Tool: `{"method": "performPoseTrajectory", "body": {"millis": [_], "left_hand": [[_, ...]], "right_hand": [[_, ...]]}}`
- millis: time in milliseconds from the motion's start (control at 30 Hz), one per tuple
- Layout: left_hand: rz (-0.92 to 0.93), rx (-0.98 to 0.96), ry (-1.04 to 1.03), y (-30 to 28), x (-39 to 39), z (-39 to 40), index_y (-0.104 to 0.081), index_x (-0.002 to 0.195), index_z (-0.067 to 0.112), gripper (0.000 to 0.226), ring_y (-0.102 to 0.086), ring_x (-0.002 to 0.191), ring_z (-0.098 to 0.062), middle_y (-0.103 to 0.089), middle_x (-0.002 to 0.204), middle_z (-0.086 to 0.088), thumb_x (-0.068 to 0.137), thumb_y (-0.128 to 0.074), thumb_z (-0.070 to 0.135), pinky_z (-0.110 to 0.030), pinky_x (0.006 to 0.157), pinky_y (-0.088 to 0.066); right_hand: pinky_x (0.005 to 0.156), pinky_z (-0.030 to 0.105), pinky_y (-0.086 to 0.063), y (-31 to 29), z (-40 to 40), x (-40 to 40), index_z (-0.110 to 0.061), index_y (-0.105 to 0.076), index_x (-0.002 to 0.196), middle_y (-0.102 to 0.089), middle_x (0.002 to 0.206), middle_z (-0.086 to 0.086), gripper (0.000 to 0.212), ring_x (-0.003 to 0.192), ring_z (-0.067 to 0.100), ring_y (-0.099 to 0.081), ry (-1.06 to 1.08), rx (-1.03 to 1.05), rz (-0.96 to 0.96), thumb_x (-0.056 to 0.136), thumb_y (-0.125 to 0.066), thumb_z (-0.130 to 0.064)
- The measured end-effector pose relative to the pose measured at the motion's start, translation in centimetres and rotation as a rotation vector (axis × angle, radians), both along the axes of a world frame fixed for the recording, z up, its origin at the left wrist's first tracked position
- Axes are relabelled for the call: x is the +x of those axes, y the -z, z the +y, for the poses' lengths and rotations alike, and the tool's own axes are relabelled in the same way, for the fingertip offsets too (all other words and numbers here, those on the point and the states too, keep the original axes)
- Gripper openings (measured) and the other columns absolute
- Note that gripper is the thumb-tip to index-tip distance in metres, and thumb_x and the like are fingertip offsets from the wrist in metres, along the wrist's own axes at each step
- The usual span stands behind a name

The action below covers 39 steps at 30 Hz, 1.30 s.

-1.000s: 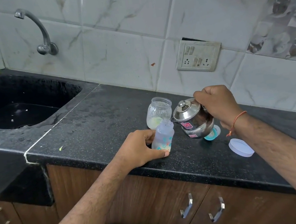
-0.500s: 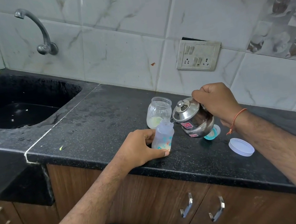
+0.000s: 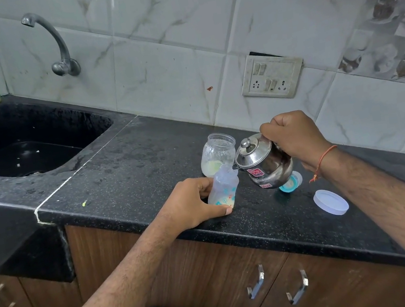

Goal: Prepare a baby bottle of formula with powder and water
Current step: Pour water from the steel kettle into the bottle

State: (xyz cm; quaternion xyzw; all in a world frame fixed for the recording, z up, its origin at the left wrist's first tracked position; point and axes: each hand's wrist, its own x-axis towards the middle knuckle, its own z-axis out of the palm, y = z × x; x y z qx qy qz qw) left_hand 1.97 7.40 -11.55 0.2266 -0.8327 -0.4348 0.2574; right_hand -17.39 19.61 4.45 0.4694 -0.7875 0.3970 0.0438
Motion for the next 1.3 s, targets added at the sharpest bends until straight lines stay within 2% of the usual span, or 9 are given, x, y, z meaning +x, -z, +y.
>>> {"method": "performPoseTrajectory", "body": {"millis": [300,533,800,1067,1200,1300], "left_hand": [[0.003,-0.006,0.007,0.02,0.02,0.0,-0.079,0.127,0.035,0.056,-0.072,0.1,0.018,-0.08,0.11,0.026,0.076,-0.1,0.035,-0.001,0.087,-0.051],[-0.014,-0.015,0.006,-0.15,0.13,0.08,-0.077,0.131,0.035,0.06,-0.073,0.105,0.013,-0.081,0.116,0.023,0.075,-0.1,0.037,-0.013,0.099,-0.057],[-0.016,-0.014,0.002,-0.29,0.16,0.19,-0.077,0.131,0.034,0.06,-0.073,0.105,0.012,-0.081,0.116,0.023,0.075,-0.101,0.036,-0.015,0.1,-0.057],[-0.007,-0.01,0.007,-0.16,0.19,0.17,-0.079,0.127,0.035,0.056,-0.074,0.102,0.013,-0.082,0.112,0.023,0.075,-0.101,0.036,-0.019,0.1,-0.059],[-0.005,-0.018,0.006,-0.13,0.19,0.18,-0.079,0.126,0.036,0.055,-0.073,0.1,0.015,-0.081,0.111,0.024,0.076,-0.1,0.034,-0.01,0.094,-0.055],[-0.013,-0.027,0.002,-0.12,0.17,0.11,-0.078,0.126,0.037,0.054,-0.072,0.1,0.017,-0.081,0.111,0.025,0.076,-0.1,0.034,-0.005,0.088,-0.053]], "right_hand": [[0.063,0.031,-0.04,-0.09,0.09,0.2,-0.015,-0.059,0.055,-0.051,0.055,0.003,0.039,0.058,0.017,-0.046,0.007,0.012,0.028,0.092,-0.067,-0.022],[0.059,0.029,-0.038,-0.27,0.17,0.4,-0.017,-0.056,0.053,-0.049,0.054,0.0,0.042,0.056,0.015,-0.044,0.013,0.019,0.04,0.093,-0.067,-0.022],[0.058,0.028,-0.037,-0.51,0.18,0.49,-0.017,-0.053,0.05,-0.044,0.038,-0.013,0.043,0.054,0.014,-0.041,0.01,0.029,0.035,0.091,-0.068,-0.021],[0.057,0.027,-0.035,-0.72,0.12,0.66,-0.018,-0.052,0.05,-0.042,0.039,-0.011,0.043,0.054,0.014,-0.04,0.002,0.032,0.044,0.09,-0.068,-0.02],[0.058,0.027,-0.037,-0.7,0.07,0.77,-0.017,-0.055,0.052,-0.047,0.051,-0.002,0.041,0.055,0.014,-0.042,-0.002,0.031,0.055,0.09,-0.068,-0.02],[0.058,0.027,-0.037,-0.82,0.1,0.81,-0.018,-0.055,0.051,-0.048,0.05,-0.005,0.042,0.055,0.013,-0.043,-0.001,0.036,0.059,0.091,-0.068,-0.021]]}}
